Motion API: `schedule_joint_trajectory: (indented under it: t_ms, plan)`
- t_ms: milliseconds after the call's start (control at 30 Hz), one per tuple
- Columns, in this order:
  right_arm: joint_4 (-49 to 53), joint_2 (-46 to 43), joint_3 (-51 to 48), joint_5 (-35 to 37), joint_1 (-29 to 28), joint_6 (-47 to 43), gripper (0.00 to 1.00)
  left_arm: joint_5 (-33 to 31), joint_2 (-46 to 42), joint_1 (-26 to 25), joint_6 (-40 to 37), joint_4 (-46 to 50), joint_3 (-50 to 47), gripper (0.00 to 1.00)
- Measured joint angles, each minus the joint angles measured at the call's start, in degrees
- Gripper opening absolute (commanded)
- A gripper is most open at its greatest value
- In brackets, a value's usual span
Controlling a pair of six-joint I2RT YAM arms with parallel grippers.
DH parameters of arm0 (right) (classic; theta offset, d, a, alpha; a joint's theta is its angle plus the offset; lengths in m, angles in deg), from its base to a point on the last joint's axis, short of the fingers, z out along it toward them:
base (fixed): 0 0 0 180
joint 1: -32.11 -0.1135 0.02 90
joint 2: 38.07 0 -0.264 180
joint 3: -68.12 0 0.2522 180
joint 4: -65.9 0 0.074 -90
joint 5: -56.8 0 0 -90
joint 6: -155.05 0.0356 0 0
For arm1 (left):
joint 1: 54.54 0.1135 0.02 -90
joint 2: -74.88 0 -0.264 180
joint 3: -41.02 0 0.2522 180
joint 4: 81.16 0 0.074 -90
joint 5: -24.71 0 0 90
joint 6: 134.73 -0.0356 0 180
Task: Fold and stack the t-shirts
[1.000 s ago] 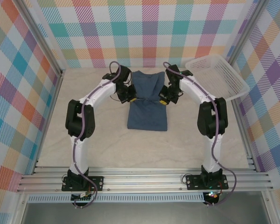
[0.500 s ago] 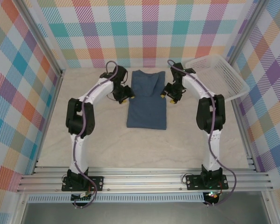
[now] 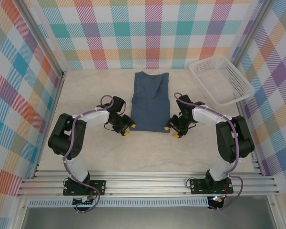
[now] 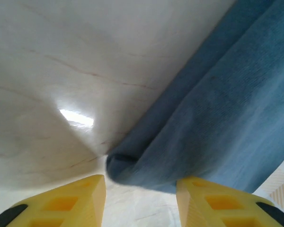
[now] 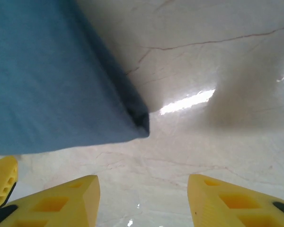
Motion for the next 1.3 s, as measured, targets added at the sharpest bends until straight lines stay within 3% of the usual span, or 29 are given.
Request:
schedule_joint_trajectory:
  t_ms: [167, 333, 533, 767, 1000, 1300]
  plan:
    - [-3.7, 3.5, 0.5, -1.1, 0.0, 1.5, 0.41, 0.4, 2.3, 0.1, 0.7, 0.2, 1.2, 0.22]
    - [-3.1, 7.1, 3.8, -0.9, 0.0, 1.2, 0.2, 0.2, 5.6, 0.0, -0.3, -1.3, 5.2, 0.01]
    - [-2.3, 8.7, 7.8, 1.9, 0.0, -0.1, 0.01, -1.6, 6.4, 0.0, -2.4, -0.7, 8.3, 0.0]
    - [0.0, 4.7, 7.8, 5.3, -1.3, -2.2, 0.0, -1.9, 3.9, -0.3, -6.5, 3.7, 7.7, 0.0]
    - [1.5, -4.7, -0.7, 5.2, -8.1, -3.3, 0.0, -1.4, -8.4, -3.5, -10.2, 7.8, -0.5, 0.0]
    - [11.1, -24.0, -10.4, 2.1, -18.5, -2.1, 0.0, 1.8, -32.3, -14.2, -9.1, 15.1, -16.5, 0.0]
